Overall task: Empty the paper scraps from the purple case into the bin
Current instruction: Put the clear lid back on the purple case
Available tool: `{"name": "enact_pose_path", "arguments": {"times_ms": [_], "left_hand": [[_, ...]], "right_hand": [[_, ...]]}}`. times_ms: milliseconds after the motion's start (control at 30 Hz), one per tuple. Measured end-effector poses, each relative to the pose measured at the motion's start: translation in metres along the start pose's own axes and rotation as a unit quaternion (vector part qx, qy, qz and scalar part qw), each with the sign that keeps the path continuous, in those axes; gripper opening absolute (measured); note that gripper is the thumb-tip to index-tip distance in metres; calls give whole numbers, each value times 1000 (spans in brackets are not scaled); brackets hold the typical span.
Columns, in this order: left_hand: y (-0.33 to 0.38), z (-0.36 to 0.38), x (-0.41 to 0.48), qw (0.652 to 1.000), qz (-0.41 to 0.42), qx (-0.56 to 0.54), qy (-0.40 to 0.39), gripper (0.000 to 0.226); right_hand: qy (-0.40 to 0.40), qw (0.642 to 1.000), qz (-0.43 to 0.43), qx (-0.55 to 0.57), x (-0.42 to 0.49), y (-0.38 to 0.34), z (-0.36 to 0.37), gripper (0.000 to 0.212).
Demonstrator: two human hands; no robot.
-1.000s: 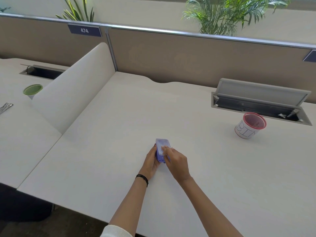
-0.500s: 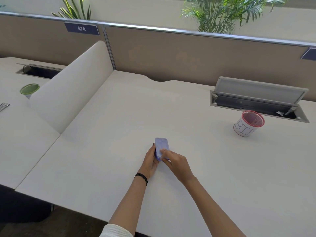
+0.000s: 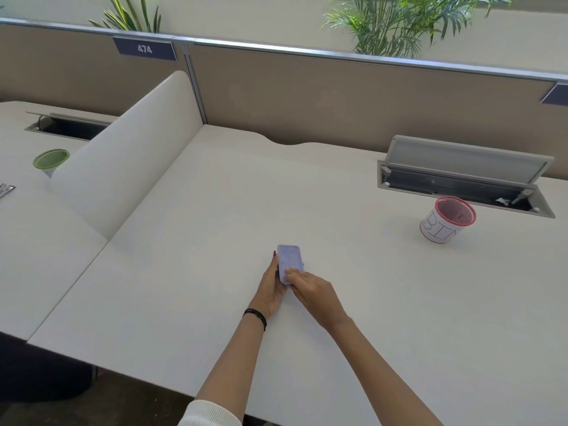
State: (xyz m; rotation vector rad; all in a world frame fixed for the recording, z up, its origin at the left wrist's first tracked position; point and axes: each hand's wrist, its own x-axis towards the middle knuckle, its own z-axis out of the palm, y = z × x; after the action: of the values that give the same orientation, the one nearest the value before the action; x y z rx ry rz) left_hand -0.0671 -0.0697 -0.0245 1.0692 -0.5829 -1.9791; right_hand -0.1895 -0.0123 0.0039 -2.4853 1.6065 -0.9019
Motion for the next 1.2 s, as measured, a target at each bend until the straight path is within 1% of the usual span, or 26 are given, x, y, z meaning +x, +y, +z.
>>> {"name": "enact_pose_path", "arguments": {"times_ms": [67,133,233,367,567,633,700,767,800,900,967,1000,1067,1100,1133,1200], "left_hand": [[1,1,-1,1000,3,1,8,46],[0,1,-2,1000,-6,-7,11,40],[0,1,-2,999,-10,-37,-6,50],[-2,0,-2,998,-2,-56,-2,50],[1,2,-4,999,-3,-38,4,50],[2,3,-5,999,2,-34,1,47],[4,4,-7,1000,15,-21,-5,43],[3,4,-6,1000,27,3,0,40],[2,3,-6,999,32,20,7,40],[-1,4,-5,998,40,47,19,44],[0,5,-5,998,42,45,18,43],[1,5,-5,998,40,43,18,43],[1,5,-5,998,35,45,18,47],[1,6,-6,998,34,50,19,48],[1,6,-6,998,32,58,25,48],[1,8,-5,996,30,74,41,47]], "right_hand": [[-4,1000,-23,-8,-1,-1,0,33],[-16,999,-34,-12,-2,-1,1,40],[-31,998,-43,-16,-4,1,7,46],[-24,998,-54,-18,-4,2,11,49],[-14,998,-64,-25,-2,2,15,52],[-10,999,-44,-7,-1,2,14,48],[-6,999,-6,45,1,2,9,35],[-14,992,57,110,3,4,3,20],[-16,987,89,130,2,6,1,16],[18,975,187,114,-4,12,3,23],[33,951,267,150,-7,14,4,22],[30,929,311,200,-8,14,3,20],[-5,866,376,329,-7,14,0,20],[-25,839,389,379,-7,13,-1,20],[-39,820,393,414,-6,12,-2,21],[-44,797,397,453,-5,10,-3,21]]}}
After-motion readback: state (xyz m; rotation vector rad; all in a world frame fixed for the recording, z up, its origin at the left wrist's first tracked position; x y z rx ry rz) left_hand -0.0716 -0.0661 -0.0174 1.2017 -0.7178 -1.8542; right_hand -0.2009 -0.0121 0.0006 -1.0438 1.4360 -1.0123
